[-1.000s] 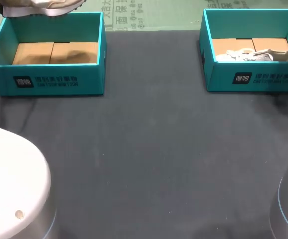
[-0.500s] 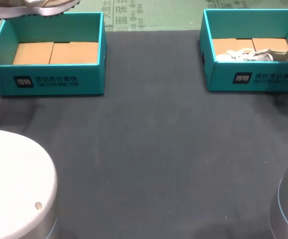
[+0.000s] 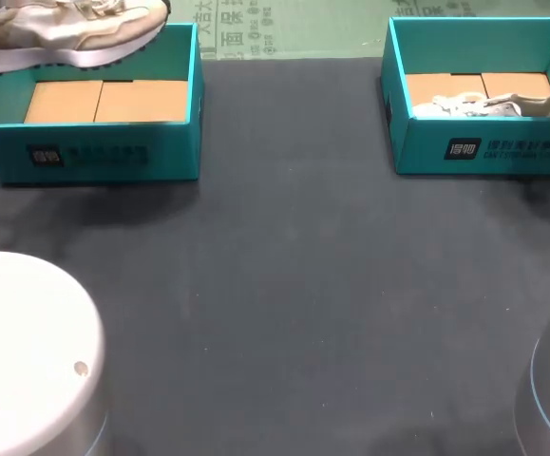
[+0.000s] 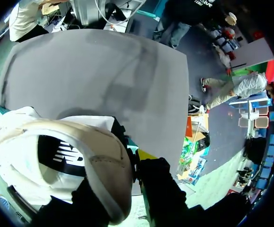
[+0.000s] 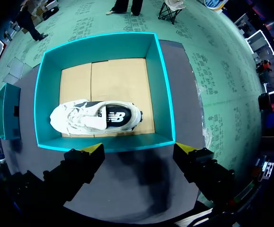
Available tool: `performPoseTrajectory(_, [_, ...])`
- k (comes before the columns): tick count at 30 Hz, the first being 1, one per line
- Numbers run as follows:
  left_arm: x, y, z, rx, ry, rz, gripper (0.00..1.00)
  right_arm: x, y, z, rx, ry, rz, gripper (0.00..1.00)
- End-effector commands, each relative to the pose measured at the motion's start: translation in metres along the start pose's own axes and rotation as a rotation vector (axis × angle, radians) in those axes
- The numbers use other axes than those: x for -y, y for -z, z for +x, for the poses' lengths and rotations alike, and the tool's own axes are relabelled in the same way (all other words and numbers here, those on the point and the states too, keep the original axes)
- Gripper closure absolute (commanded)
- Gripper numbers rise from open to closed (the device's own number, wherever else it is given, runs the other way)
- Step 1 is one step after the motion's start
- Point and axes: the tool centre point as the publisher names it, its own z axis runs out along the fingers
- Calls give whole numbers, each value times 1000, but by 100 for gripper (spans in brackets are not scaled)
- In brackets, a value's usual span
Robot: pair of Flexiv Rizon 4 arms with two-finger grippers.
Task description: Take the shoe out of the shoebox, open the shoe tongue, remove and reinsert the insole, then place the shoe into the shoebox
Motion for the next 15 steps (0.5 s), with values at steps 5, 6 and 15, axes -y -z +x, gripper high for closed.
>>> performPoseTrajectory(5, [67, 9, -15, 0, -35, -459, 100, 1, 0, 0, 1, 0, -1, 0])
performPoseTrajectory(6, [77, 9, -20, 1, -37, -467, 100, 1, 0, 0, 1, 0, -1, 0])
performPoseTrajectory(15, [146, -3, -67, -22, -115, -458, 100, 1, 0, 0, 1, 0, -1, 0])
